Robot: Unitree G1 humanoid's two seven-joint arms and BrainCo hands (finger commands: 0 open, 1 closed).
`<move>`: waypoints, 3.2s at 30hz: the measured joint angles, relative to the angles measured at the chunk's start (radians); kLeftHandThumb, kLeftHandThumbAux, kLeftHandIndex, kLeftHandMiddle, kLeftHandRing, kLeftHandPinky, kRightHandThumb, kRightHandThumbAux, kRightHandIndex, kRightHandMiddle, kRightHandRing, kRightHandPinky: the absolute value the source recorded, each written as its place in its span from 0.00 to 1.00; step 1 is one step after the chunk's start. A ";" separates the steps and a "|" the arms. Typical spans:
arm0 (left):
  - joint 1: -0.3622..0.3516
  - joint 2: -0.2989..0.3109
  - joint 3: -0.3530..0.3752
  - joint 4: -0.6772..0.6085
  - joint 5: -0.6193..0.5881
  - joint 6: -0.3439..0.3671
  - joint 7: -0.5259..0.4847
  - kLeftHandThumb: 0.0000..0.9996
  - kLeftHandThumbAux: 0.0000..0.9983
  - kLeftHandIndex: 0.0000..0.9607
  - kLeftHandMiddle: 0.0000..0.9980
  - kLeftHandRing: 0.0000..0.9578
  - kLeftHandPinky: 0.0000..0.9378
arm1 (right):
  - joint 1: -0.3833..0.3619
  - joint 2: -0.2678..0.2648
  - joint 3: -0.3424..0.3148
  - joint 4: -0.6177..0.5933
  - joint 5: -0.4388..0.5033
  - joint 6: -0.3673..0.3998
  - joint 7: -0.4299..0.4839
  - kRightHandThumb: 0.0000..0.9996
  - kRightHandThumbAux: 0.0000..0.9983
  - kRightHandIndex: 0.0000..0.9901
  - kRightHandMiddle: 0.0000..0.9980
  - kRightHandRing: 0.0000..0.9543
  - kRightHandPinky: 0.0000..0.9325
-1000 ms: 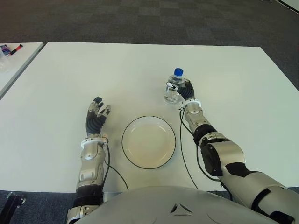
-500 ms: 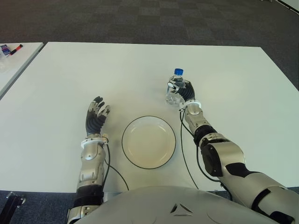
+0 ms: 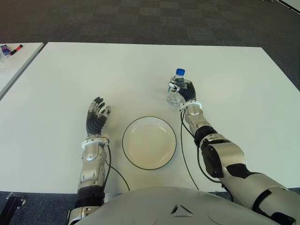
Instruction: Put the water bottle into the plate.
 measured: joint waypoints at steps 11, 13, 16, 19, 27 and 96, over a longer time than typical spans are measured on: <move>0.000 0.000 0.001 0.001 -0.005 0.000 0.000 0.44 0.74 0.16 0.14 0.14 0.21 | -0.002 0.001 -0.007 -0.002 0.007 0.016 -0.007 0.96 0.66 0.43 0.49 0.51 0.72; 0.000 0.000 0.001 0.002 -0.005 0.000 0.000 0.44 0.74 0.16 0.14 0.13 0.20 | -0.002 0.003 -0.010 -0.005 0.012 0.019 -0.007 0.96 0.66 0.42 0.49 0.52 0.75; 0.000 0.000 0.001 0.002 -0.006 0.000 0.000 0.44 0.75 0.15 0.13 0.13 0.19 | 0.002 0.009 -0.016 -0.021 0.019 0.026 -0.005 0.95 0.66 0.40 0.49 0.54 0.83; -0.004 0.000 0.001 0.003 -0.011 0.000 -0.001 0.45 0.75 0.15 0.13 0.12 0.18 | 0.031 0.041 -0.024 -0.096 0.043 0.032 0.027 0.95 0.66 0.40 0.50 0.55 0.90; -0.007 0.002 0.001 0.007 -0.013 -0.001 -0.003 0.45 0.76 0.15 0.14 0.14 0.21 | 0.152 0.059 -0.028 -0.331 0.144 -0.008 0.241 0.95 0.66 0.39 0.50 0.56 0.93; -0.026 -0.017 -0.007 0.064 -0.044 -0.025 -0.027 0.44 0.72 0.16 0.14 0.15 0.22 | 0.677 0.028 0.223 -1.347 0.103 0.315 0.375 0.86 0.67 0.42 0.54 0.93 0.93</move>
